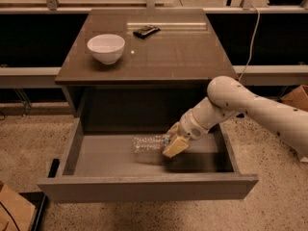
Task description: Place water bottle into top drawer
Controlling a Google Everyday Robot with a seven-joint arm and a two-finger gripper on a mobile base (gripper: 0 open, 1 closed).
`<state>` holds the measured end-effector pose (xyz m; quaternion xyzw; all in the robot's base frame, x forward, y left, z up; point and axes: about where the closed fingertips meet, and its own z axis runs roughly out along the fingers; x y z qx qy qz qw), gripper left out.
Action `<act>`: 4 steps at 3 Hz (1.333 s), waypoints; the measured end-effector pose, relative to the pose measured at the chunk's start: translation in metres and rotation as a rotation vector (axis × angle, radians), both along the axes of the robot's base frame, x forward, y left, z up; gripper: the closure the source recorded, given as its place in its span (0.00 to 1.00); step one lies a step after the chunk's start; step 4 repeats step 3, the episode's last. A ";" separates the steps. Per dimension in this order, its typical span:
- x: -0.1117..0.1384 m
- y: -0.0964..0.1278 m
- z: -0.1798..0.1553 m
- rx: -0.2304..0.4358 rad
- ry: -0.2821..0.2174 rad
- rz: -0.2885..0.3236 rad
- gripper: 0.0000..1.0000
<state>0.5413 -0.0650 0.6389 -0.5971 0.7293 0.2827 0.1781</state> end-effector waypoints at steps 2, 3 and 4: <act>-0.006 0.007 -0.007 0.013 0.026 0.000 0.00; -0.006 0.007 -0.007 0.013 0.026 0.000 0.00; -0.006 0.007 -0.007 0.013 0.026 0.000 0.00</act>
Offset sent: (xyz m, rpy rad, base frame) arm -0.0048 0.0055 -0.0057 0.0118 0.0217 -0.0022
